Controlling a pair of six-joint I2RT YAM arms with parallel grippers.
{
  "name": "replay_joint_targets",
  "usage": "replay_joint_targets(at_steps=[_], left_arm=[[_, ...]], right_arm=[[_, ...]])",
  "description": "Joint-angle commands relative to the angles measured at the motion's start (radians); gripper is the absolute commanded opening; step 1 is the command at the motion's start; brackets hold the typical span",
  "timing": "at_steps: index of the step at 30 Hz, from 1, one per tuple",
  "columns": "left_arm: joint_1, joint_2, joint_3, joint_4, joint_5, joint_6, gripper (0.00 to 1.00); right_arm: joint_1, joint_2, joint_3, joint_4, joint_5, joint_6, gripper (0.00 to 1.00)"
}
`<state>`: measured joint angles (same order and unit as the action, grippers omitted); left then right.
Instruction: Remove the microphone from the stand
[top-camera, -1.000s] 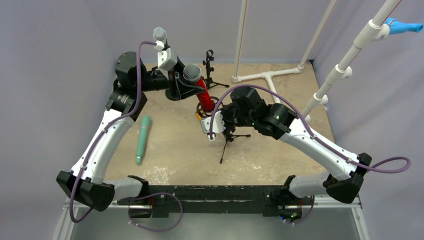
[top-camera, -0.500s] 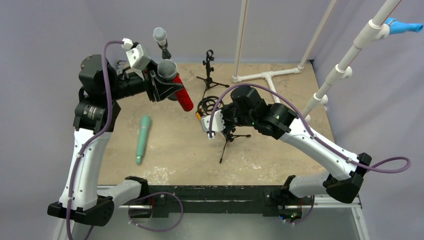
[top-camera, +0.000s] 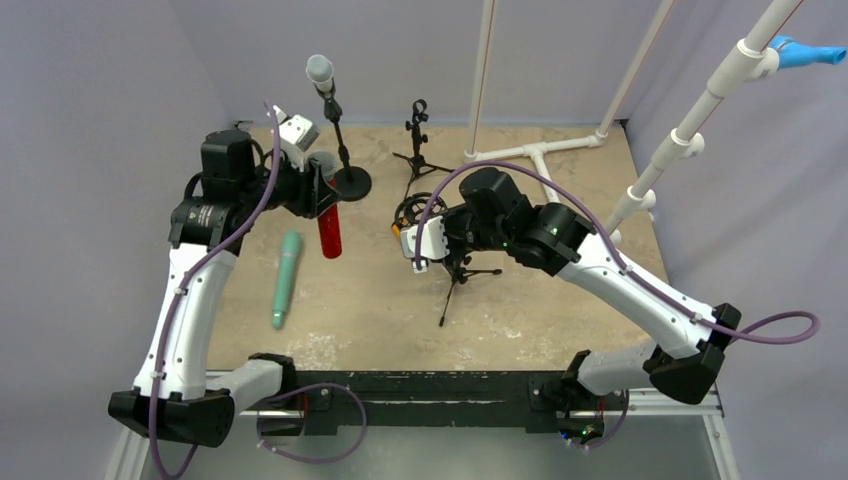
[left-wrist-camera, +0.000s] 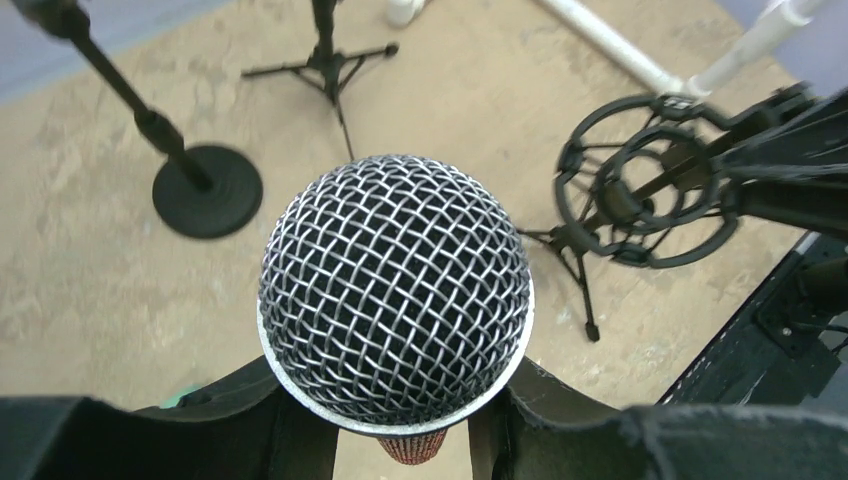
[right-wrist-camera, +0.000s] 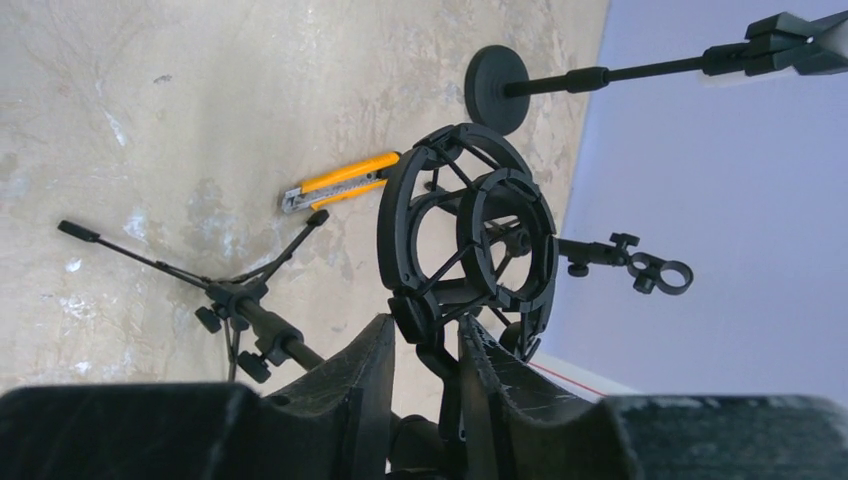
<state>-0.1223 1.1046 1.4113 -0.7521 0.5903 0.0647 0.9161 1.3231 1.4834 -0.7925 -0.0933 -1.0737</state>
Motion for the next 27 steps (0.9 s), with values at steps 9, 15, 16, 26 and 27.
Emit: replay_joint_targets(at_steps=[9,15,16,26,27], left_arm=[[0.018,0.139,-0.101,-0.126,-0.257,0.052,0.00],[0.041,0.246,-0.137,-0.136,-0.313,0.037,0.00],[0.044,0.268,-0.140,-0.142,-0.313,0.036,0.00],[0.061,0.476,-0.153,-0.165,-0.325,-0.013,0.00],[0.061,0.489,-0.153,-0.165,-0.325,-0.018,0.00]], right_arm=[[-0.010,0.010,0.012,-0.065,0.031,0.095,0.45],[-0.009,0.001,0.009,-0.059,0.026,0.104,0.55],[-0.009,0.000,0.008,-0.059,0.026,0.106,0.57],[-0.009,-0.015,0.002,-0.054,0.009,0.112,0.66],[-0.009,-0.016,0.001,-0.053,0.010,0.112,0.66]])
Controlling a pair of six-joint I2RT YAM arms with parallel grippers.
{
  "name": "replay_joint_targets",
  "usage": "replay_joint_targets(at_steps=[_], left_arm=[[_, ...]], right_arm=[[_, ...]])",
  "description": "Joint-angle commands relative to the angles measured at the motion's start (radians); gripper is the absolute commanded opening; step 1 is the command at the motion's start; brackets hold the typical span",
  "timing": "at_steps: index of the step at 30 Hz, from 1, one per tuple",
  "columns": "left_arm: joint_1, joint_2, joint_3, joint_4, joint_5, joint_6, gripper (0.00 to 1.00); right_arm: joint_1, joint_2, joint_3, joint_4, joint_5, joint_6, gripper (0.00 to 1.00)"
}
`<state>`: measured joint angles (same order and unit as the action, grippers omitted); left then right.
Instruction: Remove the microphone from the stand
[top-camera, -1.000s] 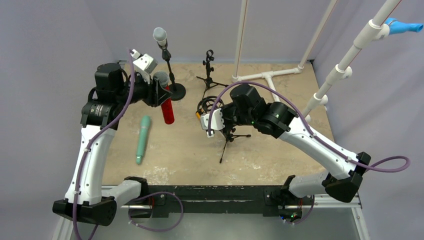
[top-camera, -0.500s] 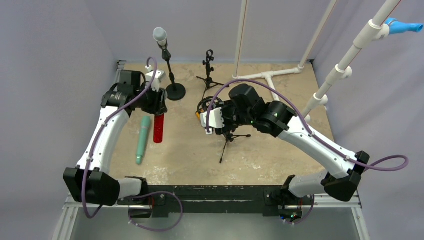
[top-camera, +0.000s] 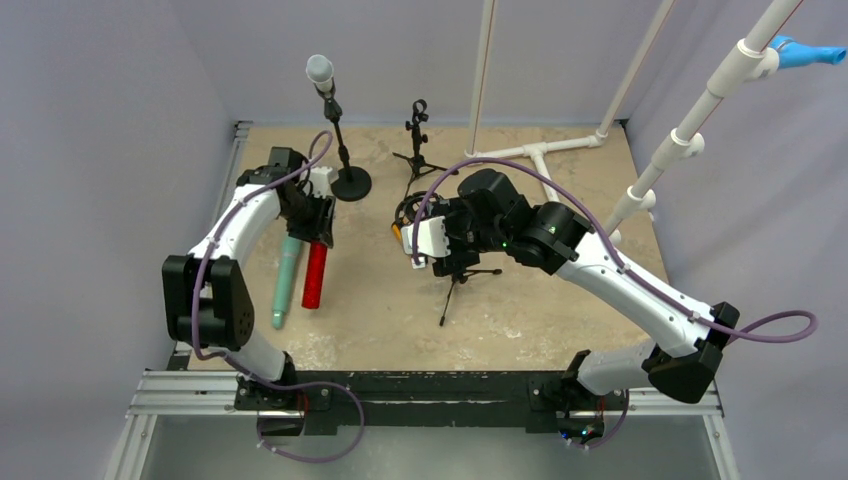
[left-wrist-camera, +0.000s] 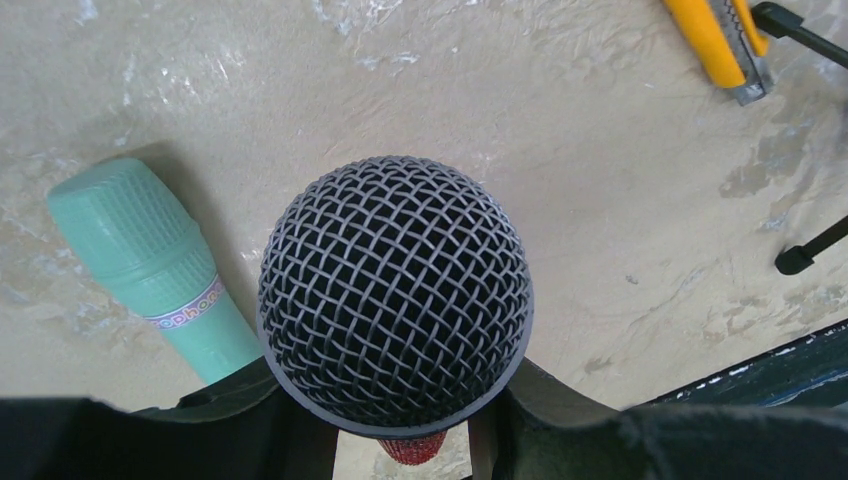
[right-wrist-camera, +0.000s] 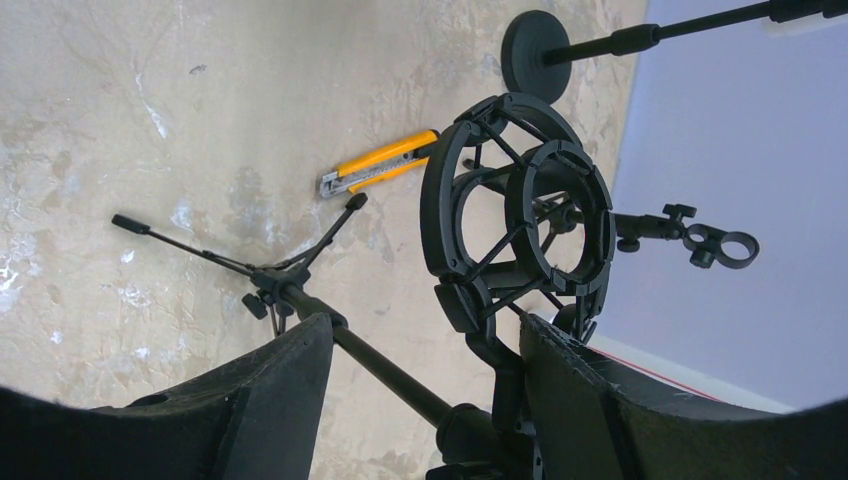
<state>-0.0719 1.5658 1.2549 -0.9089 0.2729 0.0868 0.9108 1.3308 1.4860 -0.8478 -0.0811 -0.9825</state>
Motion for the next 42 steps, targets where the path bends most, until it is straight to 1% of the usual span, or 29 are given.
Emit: replay_joint_targets(at_steps=[1,10,14,20,35,42], left_arm=[[0.011,0.042,0.005,-0.008,-0.007,-0.043,0.00],[0.026,0.155,0.028,-0.042,-0.010,-0.036,0.00],[0.027,0.187,0.027,-0.044,0.000,-0.039,0.03],[0.027,0.220,0.037,-0.055,0.021,-0.042,0.10],[0.027,0.284,0.040,-0.056,0.041,-0.044,0.19],[0.026,0.310,0.051,-0.064,0.042,-0.046,0.28]], right_arm=[[-0.004,-0.027,-0.003,0.003,-0.002,0.022,0.67],[-0.003,-0.042,0.002,0.010,0.000,0.038,0.69],[-0.004,-0.039,0.001,0.006,0.002,0.037,0.71],[-0.003,-0.022,0.010,0.006,-0.005,0.041,0.72],[-0.003,-0.009,0.004,0.011,-0.003,0.053,0.73],[-0.004,-0.027,-0.015,0.019,0.012,0.051,0.73]])
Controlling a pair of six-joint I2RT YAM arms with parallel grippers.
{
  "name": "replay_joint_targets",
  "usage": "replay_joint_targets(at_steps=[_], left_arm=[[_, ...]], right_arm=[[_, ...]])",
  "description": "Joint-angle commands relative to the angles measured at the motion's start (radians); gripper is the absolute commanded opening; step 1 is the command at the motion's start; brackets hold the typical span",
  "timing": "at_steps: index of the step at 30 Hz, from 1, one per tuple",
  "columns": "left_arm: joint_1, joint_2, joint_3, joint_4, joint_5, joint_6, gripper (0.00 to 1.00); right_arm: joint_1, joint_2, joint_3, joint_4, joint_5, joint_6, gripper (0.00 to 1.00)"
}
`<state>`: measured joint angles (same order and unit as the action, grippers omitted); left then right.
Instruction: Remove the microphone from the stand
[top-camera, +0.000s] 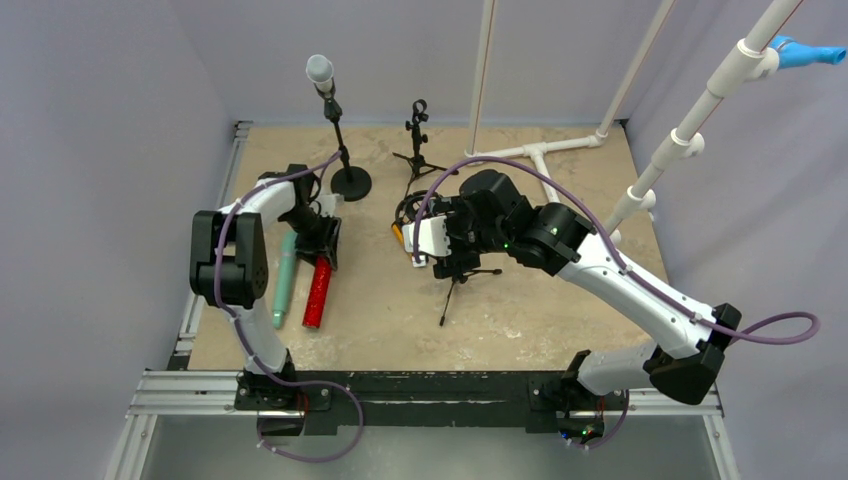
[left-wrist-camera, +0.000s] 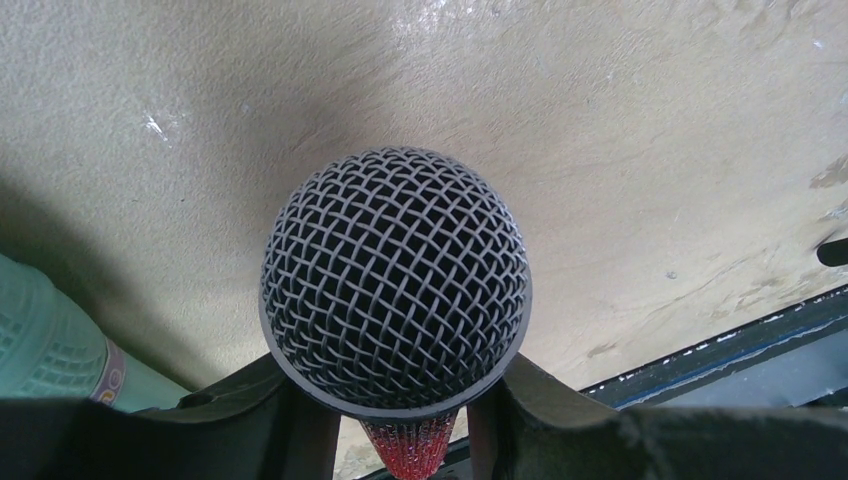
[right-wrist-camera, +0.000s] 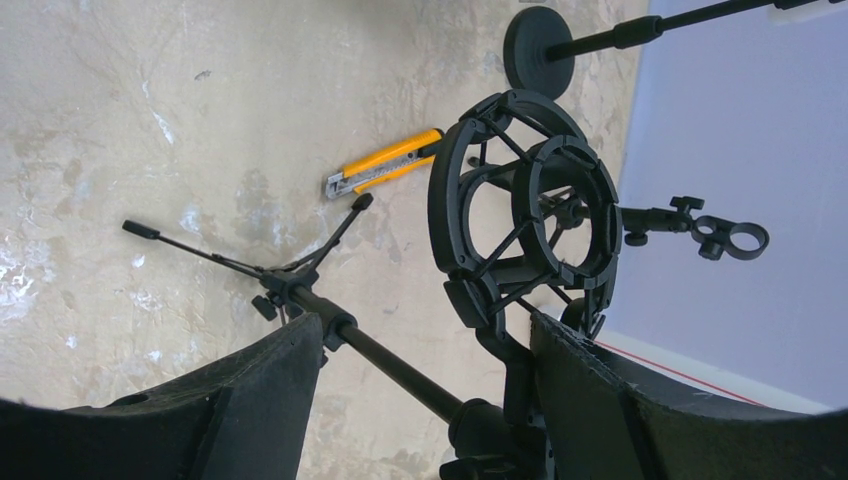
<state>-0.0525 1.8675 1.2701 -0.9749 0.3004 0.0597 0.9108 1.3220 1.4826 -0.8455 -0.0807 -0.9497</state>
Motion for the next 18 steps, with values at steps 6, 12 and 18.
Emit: replay_joint_targets(at_steps=[6,12,18], left_arm=[[0.006,0.009,0.035,0.002,0.008,-0.020,0.36],[0.006,-0.011,0.037,0.004,0.003,-0.019,0.41],[0.006,-0.038,0.038,0.003,0.004,-0.017,0.48]], right_arm=[[-0.004,-0.023,-0.015,0.016,0.016,0.015,0.73],[-0.004,-0.020,-0.001,0.010,0.015,0.015,0.74],[-0.003,-0.009,0.002,0.015,0.017,0.024,0.75]])
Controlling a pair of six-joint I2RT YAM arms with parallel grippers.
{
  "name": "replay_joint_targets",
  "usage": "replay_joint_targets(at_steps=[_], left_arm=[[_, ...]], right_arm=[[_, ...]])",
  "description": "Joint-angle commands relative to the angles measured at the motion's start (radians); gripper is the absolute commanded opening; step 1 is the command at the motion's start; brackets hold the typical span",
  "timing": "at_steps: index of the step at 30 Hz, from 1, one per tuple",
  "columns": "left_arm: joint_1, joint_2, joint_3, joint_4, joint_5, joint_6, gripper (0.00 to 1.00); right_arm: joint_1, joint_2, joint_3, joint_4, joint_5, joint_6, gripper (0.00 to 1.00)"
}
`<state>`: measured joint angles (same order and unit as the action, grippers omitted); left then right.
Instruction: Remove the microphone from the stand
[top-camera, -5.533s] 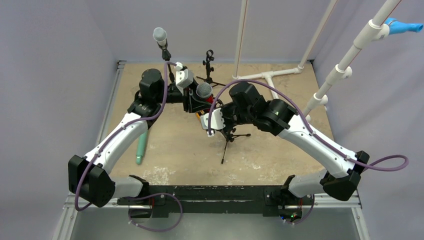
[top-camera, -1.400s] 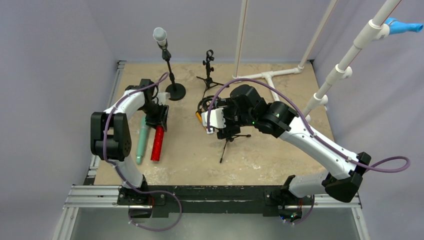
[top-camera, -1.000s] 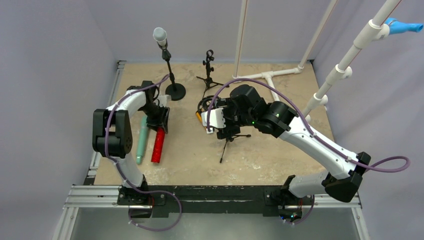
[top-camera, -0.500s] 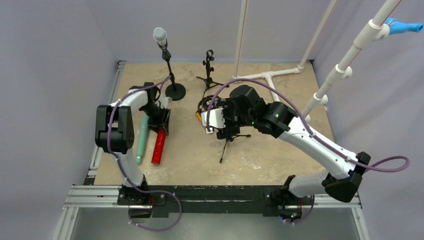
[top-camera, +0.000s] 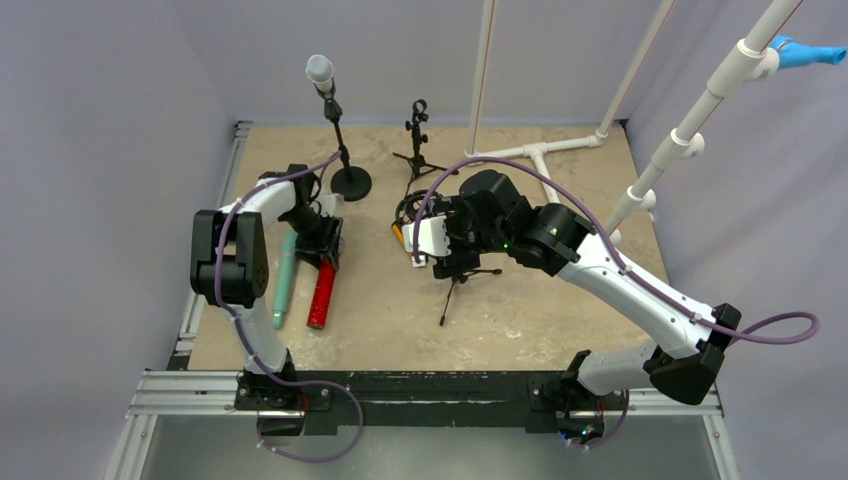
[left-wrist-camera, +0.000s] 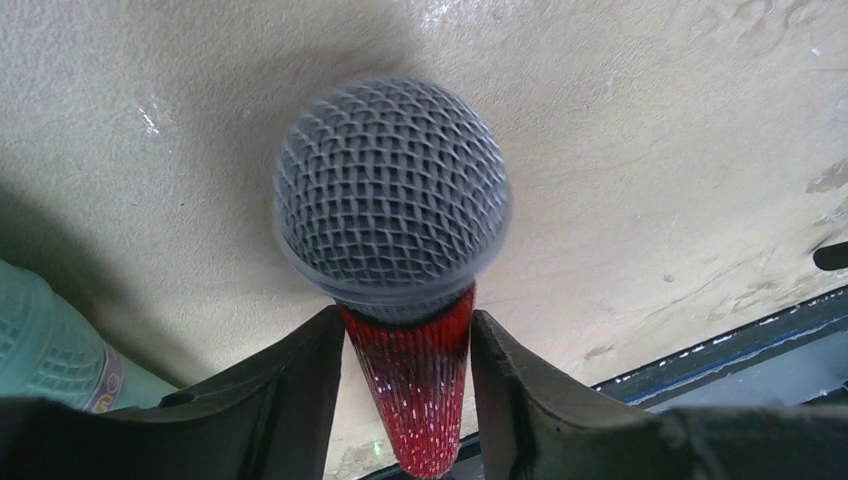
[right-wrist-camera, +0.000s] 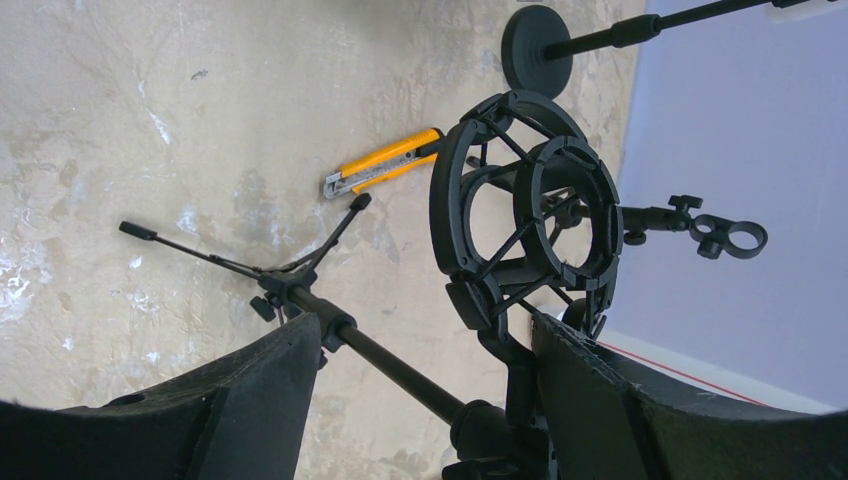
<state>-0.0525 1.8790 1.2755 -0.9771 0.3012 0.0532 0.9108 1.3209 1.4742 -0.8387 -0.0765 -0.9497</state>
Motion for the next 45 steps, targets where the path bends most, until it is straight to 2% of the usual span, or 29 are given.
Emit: replay_joint_targets(at_steps=[1,6,13,16,18,25,32,37,45], left_arm=[[0.006,-0.052,0.033,0.006,0.004,-0.010,0.49],[0.006,-0.071,0.038,0.001,0.000,-0.012,0.58],[0.006,-0.143,0.064,-0.017,-0.007,-0.010,0.64],[0.006,-0.194,0.091,-0.035,-0.009,-0.006,0.67],[0.006,-0.226,0.115,-0.054,-0.007,-0.002,0.69],[0.006,-0.345,0.185,-0.090,0.022,0.033,0.71],[0.003,-0.512,0.153,-0.038,0.134,0.096,0.71],[0.004,-0.646,0.079,0.028,0.222,0.158,0.71],[0.005,-0.799,-0.016,0.146,0.335,0.186,0.71]], right_arm=[[-0.003,-0.007,0.010,0.011,0.012,0.025,0.75],[-0.004,0.001,0.017,0.019,0.014,0.031,0.75],[-0.004,0.004,0.034,0.021,0.021,0.040,0.76],[-0.004,0.009,0.057,0.019,0.016,0.051,0.97],[-0.004,0.011,0.074,0.016,0.009,0.060,0.98],[-0.004,0.024,0.164,0.015,-0.025,0.117,0.99],[-0.005,0.025,0.243,0.051,-0.040,0.230,0.99],[-0.076,-0.044,0.155,0.120,-0.056,0.329,0.96],[-0.266,-0.198,-0.049,0.179,-0.248,0.451,0.93]])
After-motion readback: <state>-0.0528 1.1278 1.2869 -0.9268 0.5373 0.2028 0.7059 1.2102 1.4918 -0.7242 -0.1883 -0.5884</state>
